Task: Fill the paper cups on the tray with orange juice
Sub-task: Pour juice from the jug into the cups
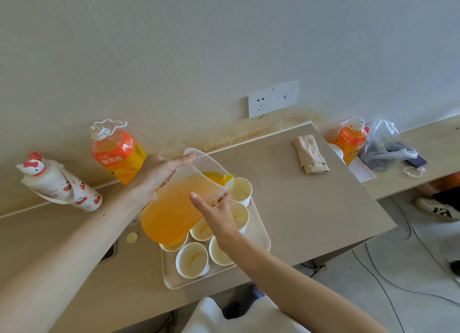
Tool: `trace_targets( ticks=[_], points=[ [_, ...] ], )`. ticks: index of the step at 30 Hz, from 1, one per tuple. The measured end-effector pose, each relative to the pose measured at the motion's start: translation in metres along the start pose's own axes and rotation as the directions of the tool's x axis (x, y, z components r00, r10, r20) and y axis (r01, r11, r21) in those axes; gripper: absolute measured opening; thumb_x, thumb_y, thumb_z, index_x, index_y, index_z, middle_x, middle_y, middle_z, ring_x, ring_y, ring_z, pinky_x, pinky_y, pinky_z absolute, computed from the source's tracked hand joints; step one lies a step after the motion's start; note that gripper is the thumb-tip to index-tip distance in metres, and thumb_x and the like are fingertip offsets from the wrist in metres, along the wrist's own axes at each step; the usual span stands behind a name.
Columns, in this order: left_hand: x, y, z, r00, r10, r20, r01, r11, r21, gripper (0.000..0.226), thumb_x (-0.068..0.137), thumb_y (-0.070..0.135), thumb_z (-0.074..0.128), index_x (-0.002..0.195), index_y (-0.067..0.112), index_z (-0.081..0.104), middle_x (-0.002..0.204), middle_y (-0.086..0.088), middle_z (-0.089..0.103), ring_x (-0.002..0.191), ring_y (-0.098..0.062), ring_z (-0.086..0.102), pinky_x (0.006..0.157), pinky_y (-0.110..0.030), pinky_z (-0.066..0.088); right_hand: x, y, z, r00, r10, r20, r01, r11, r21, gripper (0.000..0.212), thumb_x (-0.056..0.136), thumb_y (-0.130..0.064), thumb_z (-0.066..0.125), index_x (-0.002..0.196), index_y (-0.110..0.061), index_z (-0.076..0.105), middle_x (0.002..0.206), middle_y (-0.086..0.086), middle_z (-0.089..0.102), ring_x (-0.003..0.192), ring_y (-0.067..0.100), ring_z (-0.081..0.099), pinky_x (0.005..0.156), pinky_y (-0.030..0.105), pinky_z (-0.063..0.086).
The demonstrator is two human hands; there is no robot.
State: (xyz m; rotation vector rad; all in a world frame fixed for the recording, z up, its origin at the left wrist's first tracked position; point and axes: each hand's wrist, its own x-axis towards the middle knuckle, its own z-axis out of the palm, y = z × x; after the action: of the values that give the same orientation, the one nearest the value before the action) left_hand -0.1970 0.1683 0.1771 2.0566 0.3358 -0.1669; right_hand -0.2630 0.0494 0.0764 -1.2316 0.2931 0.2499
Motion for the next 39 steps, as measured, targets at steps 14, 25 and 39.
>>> trace_targets(
  ticks=[14, 25, 39],
  points=[
    [-0.0011, 0.0024, -0.0034, 1.000, 0.021, -0.019, -0.020, 1.000, 0.024, 0.062, 0.075, 0.045, 0.077, 0.042, 0.021, 0.031, 0.037, 0.005, 0.027, 0.040, -0.013, 0.023, 0.052, -0.030, 0.024, -0.0002, -0.0027, 0.0034, 1.000, 0.002, 0.005, -0.002, 1.000, 0.003, 0.069, 0.077, -0.035, 0.080, 0.126, -0.025, 0.032, 0.110, -0.011, 0.058, 0.095, -0.002, 0.059, 0.071, 0.014, 0.049],
    [-0.0051, 0.0019, -0.0054, 0.999, 0.040, -0.023, -0.039, 0.998, 0.047, 0.062, 0.076, 0.048, 0.075, 0.039, 0.020, 0.034, 0.037, 0.004, 0.031, 0.044, -0.016, 0.027, 0.056, -0.032, 0.028, -0.0001, 0.0002, 0.0058, 1.000, 0.006, -0.002, -0.006, 1.000, -0.014, 0.076, 0.075, -0.038, 0.081, 0.131, -0.024, 0.031, 0.119, -0.005, 0.058, 0.102, 0.002, 0.059, 0.087, 0.024, 0.050],
    [-0.0050, 0.0030, -0.0066, 0.999, 0.036, -0.013, -0.035, 0.997, 0.067, 0.061, 0.077, 0.048, 0.074, 0.043, 0.019, 0.033, 0.036, 0.005, 0.030, 0.044, -0.015, 0.026, 0.055, -0.031, 0.028, -0.0018, 0.0000, 0.0071, 1.000, 0.013, -0.002, -0.013, 1.000, 0.004, 0.075, 0.077, -0.036, 0.080, 0.132, -0.024, 0.030, 0.114, -0.009, 0.057, 0.096, -0.001, 0.058, 0.073, 0.013, 0.049]
  ],
)
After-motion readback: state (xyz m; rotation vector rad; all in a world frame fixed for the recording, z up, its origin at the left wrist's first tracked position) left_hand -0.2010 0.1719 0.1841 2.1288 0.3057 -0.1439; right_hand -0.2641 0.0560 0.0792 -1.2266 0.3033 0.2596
